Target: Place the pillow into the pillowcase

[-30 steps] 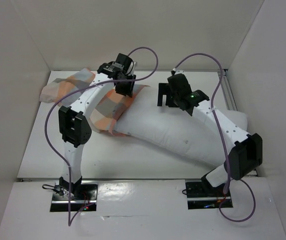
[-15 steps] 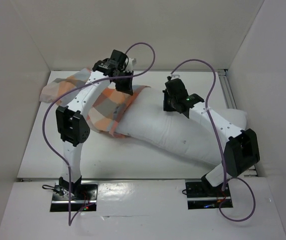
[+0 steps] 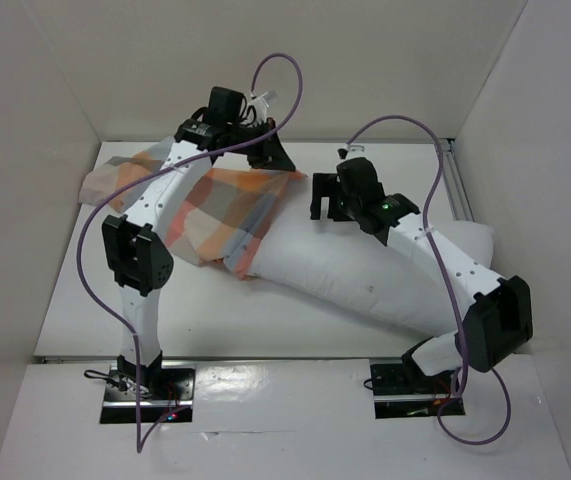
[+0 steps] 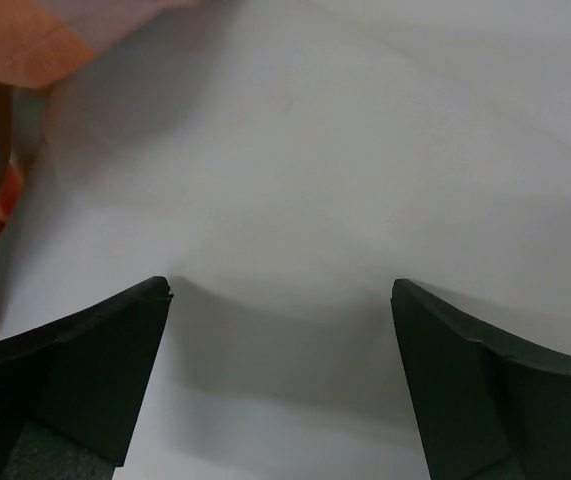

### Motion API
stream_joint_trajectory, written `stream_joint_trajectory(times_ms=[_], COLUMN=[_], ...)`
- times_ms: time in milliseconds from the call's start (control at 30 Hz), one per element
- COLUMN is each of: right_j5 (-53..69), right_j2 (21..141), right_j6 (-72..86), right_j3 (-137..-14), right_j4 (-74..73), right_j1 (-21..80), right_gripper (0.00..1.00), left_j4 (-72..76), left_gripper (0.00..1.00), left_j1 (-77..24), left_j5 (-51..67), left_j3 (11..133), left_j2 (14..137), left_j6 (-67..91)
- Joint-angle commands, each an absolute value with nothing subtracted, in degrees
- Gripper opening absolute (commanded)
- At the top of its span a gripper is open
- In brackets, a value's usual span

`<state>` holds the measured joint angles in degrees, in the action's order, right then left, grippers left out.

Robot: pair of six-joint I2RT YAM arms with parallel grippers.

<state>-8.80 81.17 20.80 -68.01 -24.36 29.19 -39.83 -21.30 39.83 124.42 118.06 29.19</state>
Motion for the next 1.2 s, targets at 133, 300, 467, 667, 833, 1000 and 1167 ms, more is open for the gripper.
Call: stream_joint_trajectory(times_ms=[133,300,467,667,833,1000,1167], right_j5=[-14.35,3.58,7.47,0.28,-7.99,-19.67,-24.26], right_j2=[82.35,85.34,88.86,80.78,75.34,68.92,71.35], right_j6=[19.60,18.19,21.61,28.82,32.95,37.09,40.25], right_j3=[-71.11,-66.63,-64.17,-62.40,-61.79,-55.57,-55.97], right_j4=[-32.00,-22.62,-15.75,-0.72,9.12,12.47,8.71], right_j1=[29.01,29.71,29.71,28.13,27.07,29.17,29.79], right_gripper=[0.99,0.71,0.00,0.00,0.00,0.00,0.00], left_j4=[-35.77,-35.77,-35.77,-36.30,-36.91,-38.41,-37.19], left_gripper=[0.00,0.00,0.00,0.00,0.00,0.00,0.00], left_j1=[-23.20,-23.20,-23.73,-24.26,-24.26,-24.26,-25.83], left_j5=[44.82,44.82,44.82,45.35,47.64,47.11,47.64], left_j3=[126.13,124.89,123.84,125.06,129.54,129.56,127.35], left_j2=[118.39,117.86,117.33,116.81,117.33,117.86,117.86], left_j6=[32.26,32.26,32.26,32.26,32.96,32.96,33.57])
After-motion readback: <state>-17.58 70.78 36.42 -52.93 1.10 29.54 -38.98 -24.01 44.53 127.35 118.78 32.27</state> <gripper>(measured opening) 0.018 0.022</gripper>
